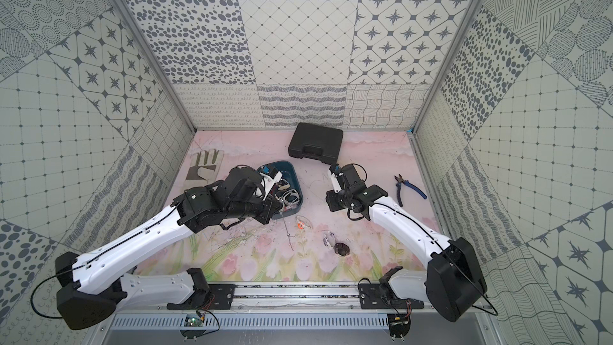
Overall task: Put the watch into the storage box
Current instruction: Pick up the watch at the center of the board, then place the watch in the storage box.
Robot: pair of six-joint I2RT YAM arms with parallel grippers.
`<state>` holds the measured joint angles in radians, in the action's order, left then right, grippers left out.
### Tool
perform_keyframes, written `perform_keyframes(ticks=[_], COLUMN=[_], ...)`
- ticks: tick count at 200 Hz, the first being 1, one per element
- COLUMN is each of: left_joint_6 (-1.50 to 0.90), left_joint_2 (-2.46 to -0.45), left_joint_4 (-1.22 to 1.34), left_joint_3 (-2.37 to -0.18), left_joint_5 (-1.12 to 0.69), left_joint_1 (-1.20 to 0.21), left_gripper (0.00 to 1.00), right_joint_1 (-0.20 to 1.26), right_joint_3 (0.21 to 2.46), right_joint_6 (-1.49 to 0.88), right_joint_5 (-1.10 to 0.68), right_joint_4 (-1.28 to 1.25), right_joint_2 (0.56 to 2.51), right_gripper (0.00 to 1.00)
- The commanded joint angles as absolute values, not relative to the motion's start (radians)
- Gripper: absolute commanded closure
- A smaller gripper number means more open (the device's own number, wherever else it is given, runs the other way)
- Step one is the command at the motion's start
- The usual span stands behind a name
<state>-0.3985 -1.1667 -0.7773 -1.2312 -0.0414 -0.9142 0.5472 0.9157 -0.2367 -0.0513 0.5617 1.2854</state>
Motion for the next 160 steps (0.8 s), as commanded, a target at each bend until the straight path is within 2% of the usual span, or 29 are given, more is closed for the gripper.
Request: perform_keyframes(ticks=[1,78,160], left_joint_6=[-0.329,-0.272,-0.247], left_joint_2=[-1.17,-1.238,-1.308], left_joint_4=[-0.854,-0.84,-0.741], left_joint_3=[-1.296,-1.351,-1.278], left_joint_5=[-0.007,-0.029,-0.075], left_joint_1=[-0.88,-0.78,-0.695], left_gripper=[1.0,1.0,1.0], right_joint_1=[0.541,0.54,0.538], right_joint_3=[0.903,0.905,0.896], right_joint_6=[-0.242,-0.233,-0.223], right_joint_5=[-0.05,-0.06,-0.065], right_joint_4=[0.519,0.506,0.497], right_joint_2=[1.268,1.288,1.318], right_gripper=[0.59,0.59,0.59])
